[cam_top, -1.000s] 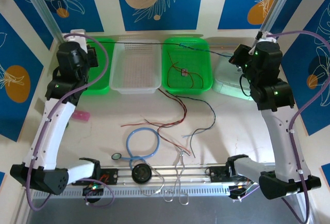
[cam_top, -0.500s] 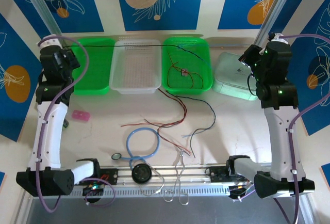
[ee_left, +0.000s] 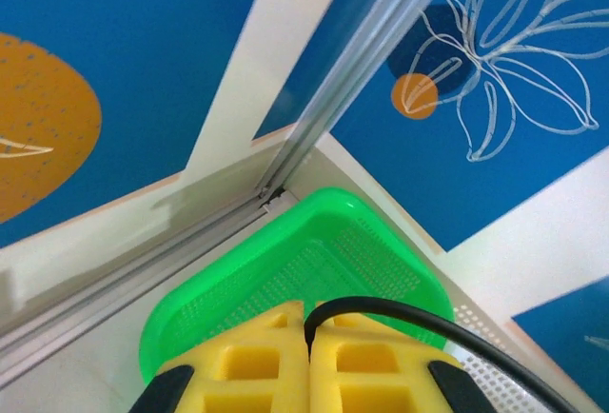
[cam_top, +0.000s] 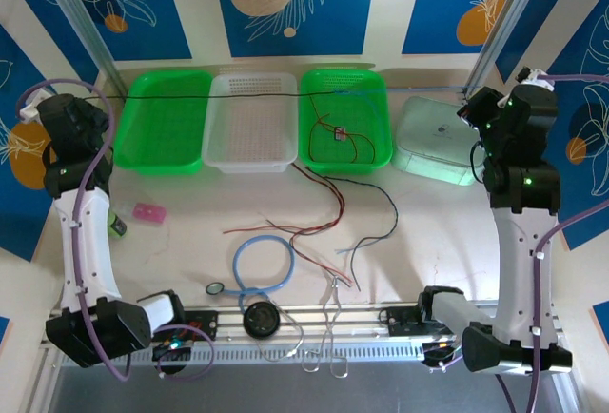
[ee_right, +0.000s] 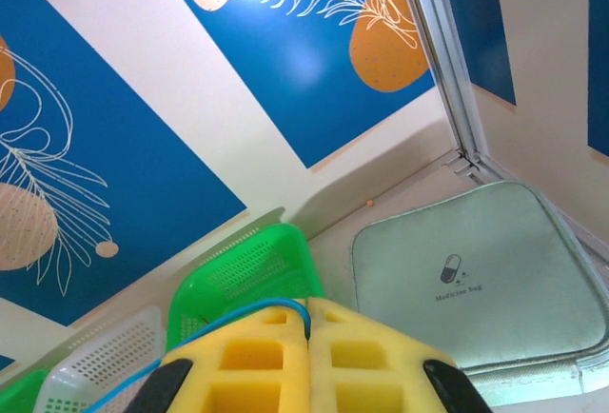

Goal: Untangle the cables

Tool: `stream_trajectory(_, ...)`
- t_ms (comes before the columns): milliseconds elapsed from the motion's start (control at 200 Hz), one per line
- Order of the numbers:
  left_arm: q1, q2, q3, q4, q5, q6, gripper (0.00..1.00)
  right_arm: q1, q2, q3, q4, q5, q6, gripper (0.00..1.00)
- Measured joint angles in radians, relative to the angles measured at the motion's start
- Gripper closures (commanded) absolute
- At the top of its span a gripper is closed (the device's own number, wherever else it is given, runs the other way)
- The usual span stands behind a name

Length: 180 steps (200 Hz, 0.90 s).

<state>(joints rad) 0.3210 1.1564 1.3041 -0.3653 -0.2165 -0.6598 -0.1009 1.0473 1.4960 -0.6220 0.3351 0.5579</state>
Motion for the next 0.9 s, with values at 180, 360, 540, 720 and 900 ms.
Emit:
stream_trajectory(180,0.05,0.0,-0.011,0.011,0.01,-0.077,1.0,-0.014,-0.001,0.0,0.0,-0.011,0.0,1.0)
stream_trajectory(360,0.09,0.0,-0.011,0.031,0.054,-0.111,1.0,-0.018,0.0,0.014,-0.012,-0.075,-0.005,1.0)
stream_trajectory(540,0.09,0.022,0.008,0.075,0.174,-0.145,1.0,-0.017,0.03,0.072,-0.021,-0.171,-0.003,1.0)
stream_trajectory(720,0.089,0.05,0.051,0.102,0.286,-0.17,1.0,-0.017,0.031,0.073,-0.021,-0.199,0.001,1.0)
stream_trajectory(900,0.084,0.107,0.185,0.119,0.34,-0.178,1.0,-0.007,0.037,0.073,-0.021,-0.213,0.016,1.0)
